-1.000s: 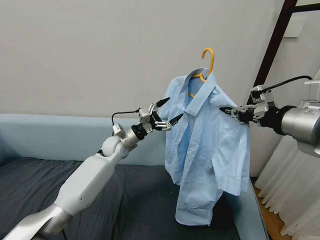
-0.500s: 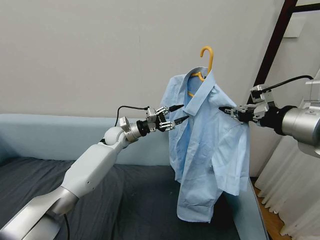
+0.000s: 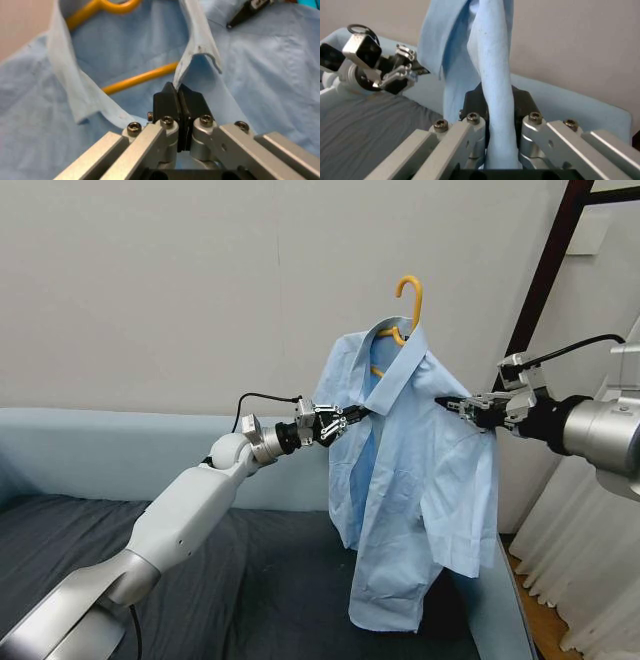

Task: Pick up the clothes from the sofa and hang them on the clothes hanger.

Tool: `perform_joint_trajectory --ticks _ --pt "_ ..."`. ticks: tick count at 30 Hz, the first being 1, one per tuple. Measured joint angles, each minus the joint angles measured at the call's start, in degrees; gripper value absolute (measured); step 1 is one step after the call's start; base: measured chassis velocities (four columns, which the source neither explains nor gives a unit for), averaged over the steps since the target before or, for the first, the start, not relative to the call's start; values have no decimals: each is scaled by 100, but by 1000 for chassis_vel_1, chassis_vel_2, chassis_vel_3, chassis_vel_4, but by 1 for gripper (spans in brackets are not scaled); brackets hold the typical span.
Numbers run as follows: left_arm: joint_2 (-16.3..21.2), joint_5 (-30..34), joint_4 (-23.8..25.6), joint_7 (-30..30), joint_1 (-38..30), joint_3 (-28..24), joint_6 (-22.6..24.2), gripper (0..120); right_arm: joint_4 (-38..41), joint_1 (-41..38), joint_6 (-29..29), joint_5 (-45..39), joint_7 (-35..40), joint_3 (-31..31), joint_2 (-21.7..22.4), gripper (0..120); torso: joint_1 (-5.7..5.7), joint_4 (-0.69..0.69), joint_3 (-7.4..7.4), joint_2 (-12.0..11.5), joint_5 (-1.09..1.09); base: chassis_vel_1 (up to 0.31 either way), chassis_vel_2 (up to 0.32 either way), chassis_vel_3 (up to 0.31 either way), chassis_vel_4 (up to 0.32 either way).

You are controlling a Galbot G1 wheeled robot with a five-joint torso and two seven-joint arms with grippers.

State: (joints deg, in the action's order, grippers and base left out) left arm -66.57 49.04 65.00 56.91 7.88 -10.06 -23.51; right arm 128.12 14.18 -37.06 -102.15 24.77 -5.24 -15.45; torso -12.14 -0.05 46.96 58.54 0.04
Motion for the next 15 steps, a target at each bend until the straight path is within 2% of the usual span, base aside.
perform_joint_trajectory --ticks 9,15 --pt "214 -352 372 -400 -173 168 -134 0 -22 -45 35 49 0 11 0 7 0 -1 0 0 0 0 0 0 0" --pt "193 -1533 415 -538 -108 231 -193 0 -34 -128 58 -93 -5 18 -22 7 1 -1 0 1 -1 0 0 0 0"
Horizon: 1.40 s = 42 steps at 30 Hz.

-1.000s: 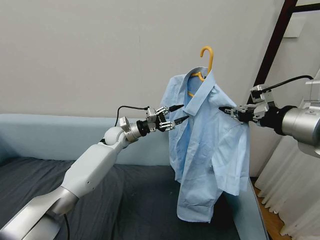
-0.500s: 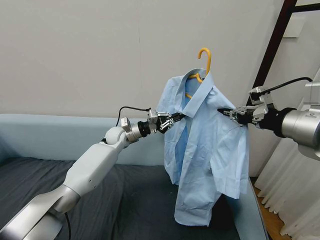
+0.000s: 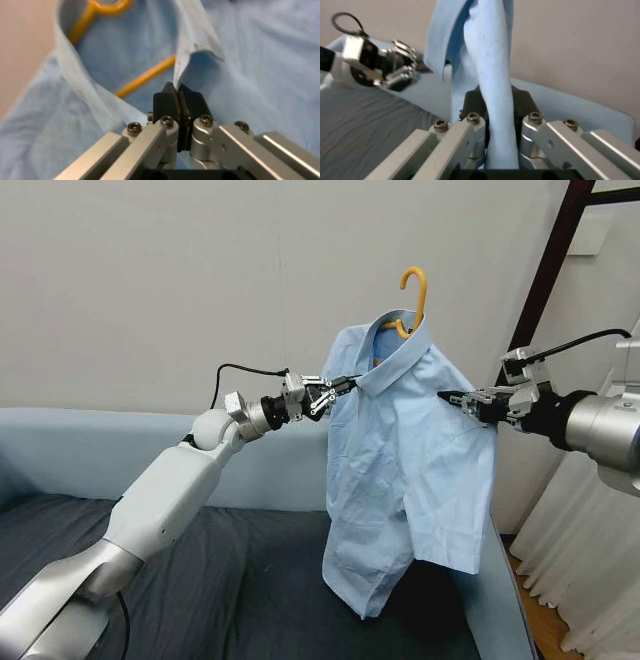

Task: Pick up the clothes from the sofa and hang them on the clothes hanger.

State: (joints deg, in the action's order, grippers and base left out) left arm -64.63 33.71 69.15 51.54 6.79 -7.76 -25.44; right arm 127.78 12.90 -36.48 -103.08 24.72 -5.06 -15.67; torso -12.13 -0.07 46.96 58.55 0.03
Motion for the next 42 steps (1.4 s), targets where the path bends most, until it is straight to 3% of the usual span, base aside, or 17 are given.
perform_joint_trajectory --ticks 3,8,24,30,32,36,37,42 --pt "-106 -276 5 -131 107 116 11 0 -5 -84 75 -270 0 4 -5 7 0 0 0 0 0 0 0 0 0" --pt "-117 44 129 -389 242 74 89 0 1 -68 149 -333 -29 2 -9 7 0 -1 -1 0 0 0 0 0 0" --pt "-70 -240 149 -1002 291 122 48 0 -85 56 138 -123 -97 38 -146 7 0 1 0 0 -1 0 0 0 0" --pt "-101 -253 264 -1492 516 41 36 0 -134 115 196 -131 -117 37 -143 7 0 0 0 0 0 0 0 0 0" --pt "-47 -288 416 -2001 705 -80 20 0 -125 165 258 -140 -119 23 -138 7 0 -1 0 0 0 0 0 0 0" --pt "55 -289 627 -2544 945 -165 23 7 -119 164 324 -163 -104 7 -136 7 0 -1 0 0 0 0 0 0 0" --pt "151 -217 924 -2913 1229 -162 3 16 -131 158 348 -186 -70 5 -135 7 0 1 0 0 2 0 0 0 0" --pt "373 48 1374 -3078 1883 106 -209 34 -149 235 347 -175 -37 -21 -112 7 0 -1 0 0 1 0 0 0 0"
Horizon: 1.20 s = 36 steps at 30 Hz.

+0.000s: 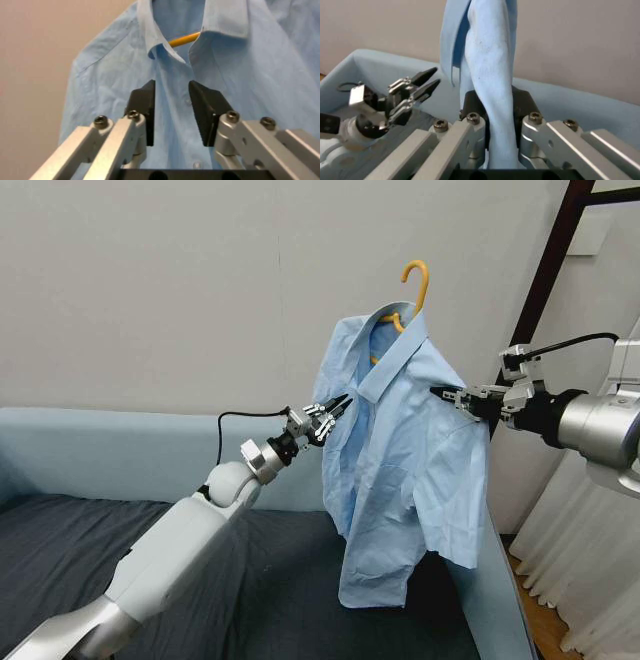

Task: Pick up the clothes from the sofa and hang them on the clothes hanger.

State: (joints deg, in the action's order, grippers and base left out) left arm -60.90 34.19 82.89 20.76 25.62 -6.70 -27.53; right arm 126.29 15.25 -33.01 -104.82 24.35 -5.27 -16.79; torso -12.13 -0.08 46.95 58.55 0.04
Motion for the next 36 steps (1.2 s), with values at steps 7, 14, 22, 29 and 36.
perform_joint_trajectory --ticks 7,14,22,29,36 --pt "518 469 583 400 1183 807 -207 63 -5 195 -20 56 165 -75 33 7 0 1 0 0 0 0 0 0 0" --pt "675 506 1360 -820 2477 1651 279 86 -23 348 -20 249 218 -98 -45 7 0 0 0 0 0 0 0 0 0" --pt "276 17 2035 -1295 3856 2601 411 100 -499 -149 83 786 324 369 -583 7 0 0 0 0 -1 0 0 0 0" --pt "4 -313 2324 -1325 4561 2956 412 100 -988 -858 88 1027 509 989 -1018 7 0 2 0 -1 -1 0 0 0 0" --pt "-239 -596 2411 -1382 4850 3094 399 100 -1620 -2419 115 804 1485 1919 -1338 7 0 2 0 -1 0 0 0 0 0"
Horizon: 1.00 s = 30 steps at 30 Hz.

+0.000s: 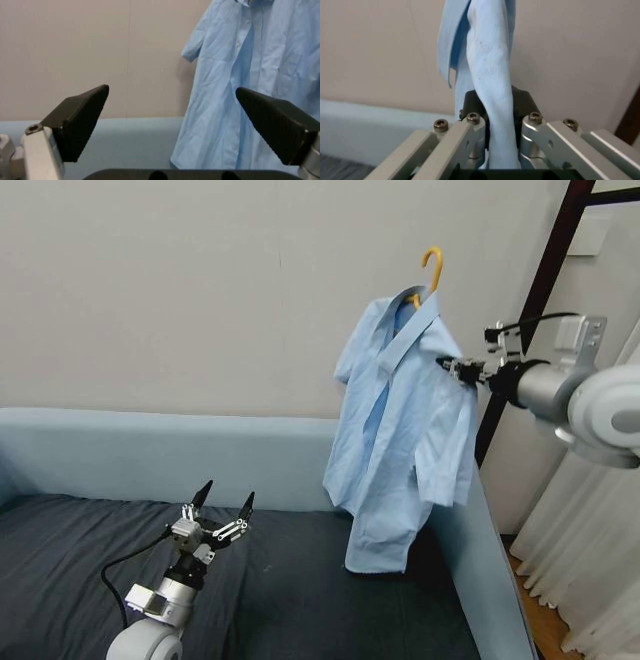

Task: Pick up the clothes from the sofa and hang them on the clothes hanger.

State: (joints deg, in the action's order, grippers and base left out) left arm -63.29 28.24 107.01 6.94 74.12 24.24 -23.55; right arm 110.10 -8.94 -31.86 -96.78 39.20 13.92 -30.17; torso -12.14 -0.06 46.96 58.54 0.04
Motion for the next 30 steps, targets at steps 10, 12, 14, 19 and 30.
perform_joint_trajectory --ticks 10,12,14,19,30 --pt "-104 -123 35 -26 -123 -204 0 100 143 -1215 -73 -1070 1567 575 527 7 0 -4 0 0 -1 0 0 0 0" --pt "-104 -123 19 -34 -181 -262 -1 100 217 -1403 -76 -1197 1651 669 678 7 0 -3 0 0 -2 0 0 0 0" --pt "-103 -123 12 -41 -215 -291 0 100 242 -1575 -81 -1263 1678 787 753 7 0 -3 0 0 -3 0 0 0 0" --pt "-82 -112 20 -87 -268 -339 0 100 82 -2504 -91 -1379 1805 1478 674 7 0 -2 -1 0 -1 0 0 0 0" --pt "95 -87 251 -269 -166 -171 -29 100 -809 -3599 -104 -1345 3166 2692 -59 7 -1 -1 1 0 -1 0 0 0 0"
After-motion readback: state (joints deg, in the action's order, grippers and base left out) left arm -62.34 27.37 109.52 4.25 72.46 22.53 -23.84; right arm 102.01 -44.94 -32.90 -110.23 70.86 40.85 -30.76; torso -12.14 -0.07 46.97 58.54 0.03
